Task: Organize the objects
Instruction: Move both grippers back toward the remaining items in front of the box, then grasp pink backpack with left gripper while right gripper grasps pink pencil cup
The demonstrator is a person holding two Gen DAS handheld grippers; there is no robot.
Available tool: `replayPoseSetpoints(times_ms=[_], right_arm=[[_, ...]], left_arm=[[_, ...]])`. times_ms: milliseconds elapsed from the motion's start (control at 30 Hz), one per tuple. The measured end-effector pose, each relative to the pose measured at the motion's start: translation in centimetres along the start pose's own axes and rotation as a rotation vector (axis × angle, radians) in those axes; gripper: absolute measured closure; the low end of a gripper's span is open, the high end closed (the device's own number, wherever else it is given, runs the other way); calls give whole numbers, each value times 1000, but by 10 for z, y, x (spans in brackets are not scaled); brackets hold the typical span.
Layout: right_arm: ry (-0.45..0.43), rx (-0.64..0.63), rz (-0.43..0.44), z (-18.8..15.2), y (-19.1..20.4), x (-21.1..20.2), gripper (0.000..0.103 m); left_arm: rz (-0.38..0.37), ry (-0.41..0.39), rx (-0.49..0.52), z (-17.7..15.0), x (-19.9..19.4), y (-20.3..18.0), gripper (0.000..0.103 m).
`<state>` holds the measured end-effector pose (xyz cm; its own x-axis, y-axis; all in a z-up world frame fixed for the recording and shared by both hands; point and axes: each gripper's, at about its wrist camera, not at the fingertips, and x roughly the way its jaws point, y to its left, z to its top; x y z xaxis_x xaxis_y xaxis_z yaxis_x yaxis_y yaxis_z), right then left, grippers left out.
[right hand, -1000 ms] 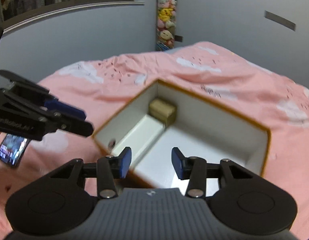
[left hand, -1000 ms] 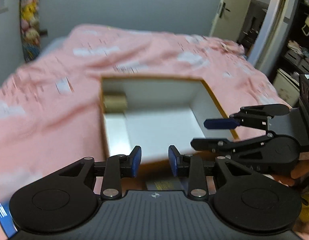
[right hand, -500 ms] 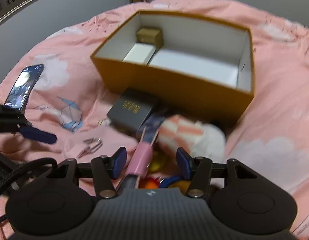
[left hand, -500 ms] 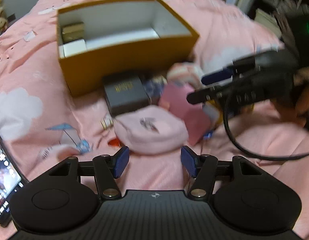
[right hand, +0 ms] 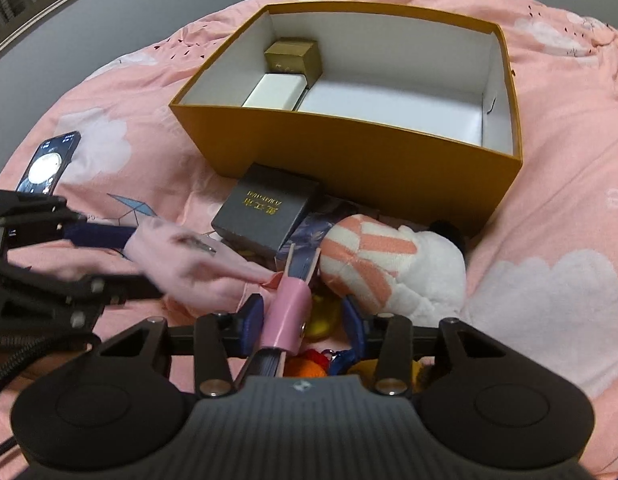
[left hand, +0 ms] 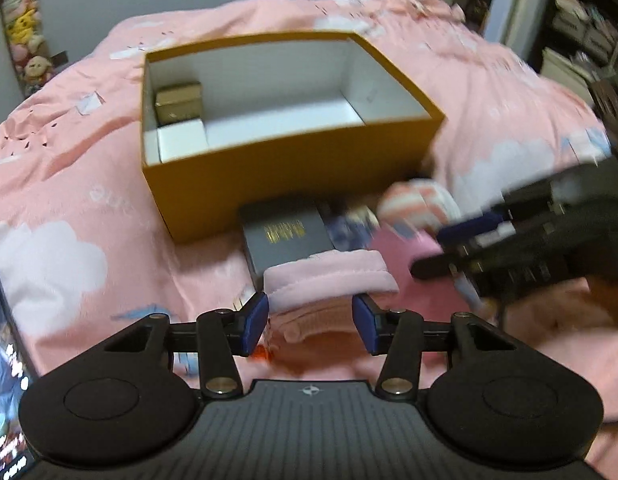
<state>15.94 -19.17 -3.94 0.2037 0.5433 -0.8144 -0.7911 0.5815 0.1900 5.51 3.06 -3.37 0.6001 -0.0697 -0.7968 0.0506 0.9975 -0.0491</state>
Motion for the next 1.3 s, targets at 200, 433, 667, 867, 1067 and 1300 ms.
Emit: replayPoseSetpoints(times_ms=[200, 433, 667, 867, 1067, 1300], right_arm=[[27, 66, 35, 6, -11, 9, 58], [54, 91, 86, 9, -12, 14, 79], [29, 45, 60, 13, -5, 2, 82], [-65, -7, 33, 25, 3, -27, 82], [-132, -19, 17, 40, 3, -33, 82], [-115, 18, 36, 42, -8, -7, 82]], left_arm=[[-7, -31, -105, 12, 21, 17, 47], [-34, -26, -148, 11, 25, 25, 41], [-60, -18, -134, 7, 14, 24, 35], [-62, -5, -122, 5, 6, 26, 33], [-66, 50, 0, -1, 11, 17, 27], [-102, 85, -25, -1, 35, 24, 19]])
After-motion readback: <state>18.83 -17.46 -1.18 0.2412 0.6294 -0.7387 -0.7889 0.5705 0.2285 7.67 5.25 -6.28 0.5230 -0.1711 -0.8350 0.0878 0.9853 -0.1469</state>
